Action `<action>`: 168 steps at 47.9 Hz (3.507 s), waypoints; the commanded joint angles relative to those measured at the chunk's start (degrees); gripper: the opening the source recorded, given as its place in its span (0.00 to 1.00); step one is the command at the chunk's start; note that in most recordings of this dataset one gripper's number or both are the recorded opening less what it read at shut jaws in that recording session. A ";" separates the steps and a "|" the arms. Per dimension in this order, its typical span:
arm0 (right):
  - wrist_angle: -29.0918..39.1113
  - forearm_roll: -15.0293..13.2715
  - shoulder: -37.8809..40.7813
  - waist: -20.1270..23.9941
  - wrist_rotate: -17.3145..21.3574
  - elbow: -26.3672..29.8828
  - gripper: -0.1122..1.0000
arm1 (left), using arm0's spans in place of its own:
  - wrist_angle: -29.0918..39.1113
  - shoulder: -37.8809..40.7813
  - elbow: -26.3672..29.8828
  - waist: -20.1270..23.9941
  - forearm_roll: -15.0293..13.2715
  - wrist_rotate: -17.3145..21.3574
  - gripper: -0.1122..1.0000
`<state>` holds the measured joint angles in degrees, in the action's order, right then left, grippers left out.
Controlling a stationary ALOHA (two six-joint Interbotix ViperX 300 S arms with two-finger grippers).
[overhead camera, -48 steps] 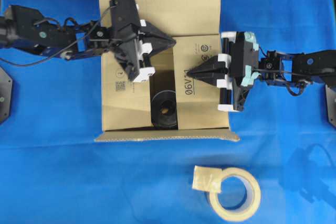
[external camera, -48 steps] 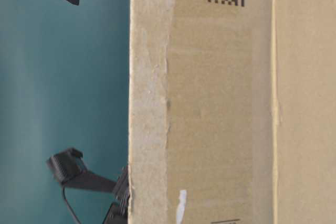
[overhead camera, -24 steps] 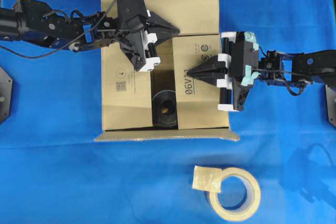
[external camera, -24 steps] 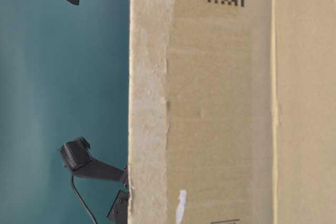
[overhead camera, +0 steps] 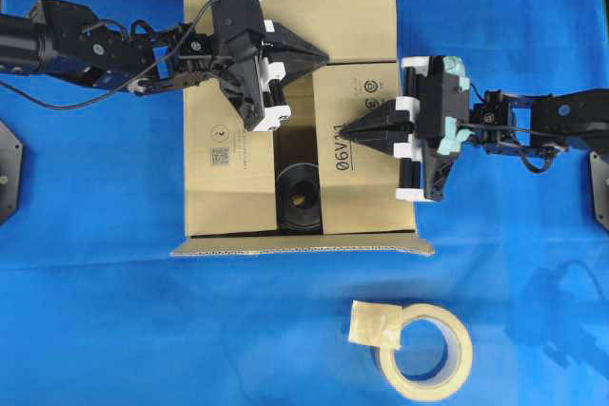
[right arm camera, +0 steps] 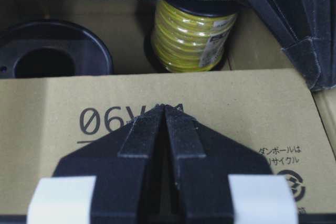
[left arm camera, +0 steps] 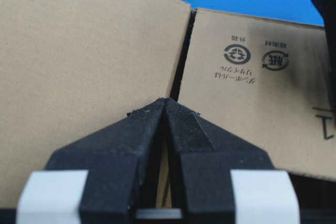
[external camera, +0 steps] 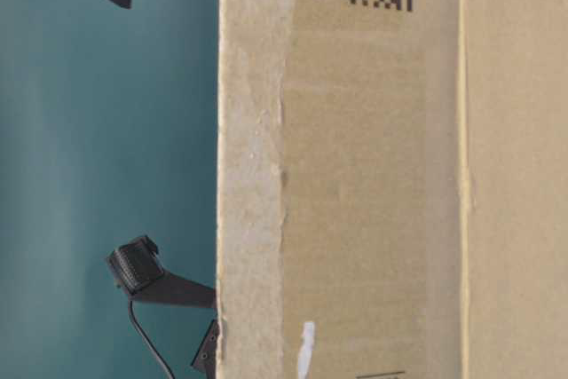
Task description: Close the cardboard box.
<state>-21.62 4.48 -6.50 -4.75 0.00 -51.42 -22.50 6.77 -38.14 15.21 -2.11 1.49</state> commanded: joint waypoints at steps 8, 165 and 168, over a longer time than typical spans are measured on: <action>4.92 0.09 -9.40 1.67 0.18 1.32 0.10 | -0.09 -0.79 -0.09 0.26 -0.09 -0.09 0.10; 5.27 6.42 -8.53 6.59 0.18 -5.98 0.10 | 16.17 -13.89 7.91 4.22 -0.09 5.19 0.10; 5.01 6.50 -8.53 6.59 0.18 -5.98 0.10 | 18.72 -13.71 9.32 6.42 -0.09 6.06 0.10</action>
<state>-15.91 10.81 -14.77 1.93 0.26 -58.36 -5.80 -5.54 -31.55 19.34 -2.11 7.03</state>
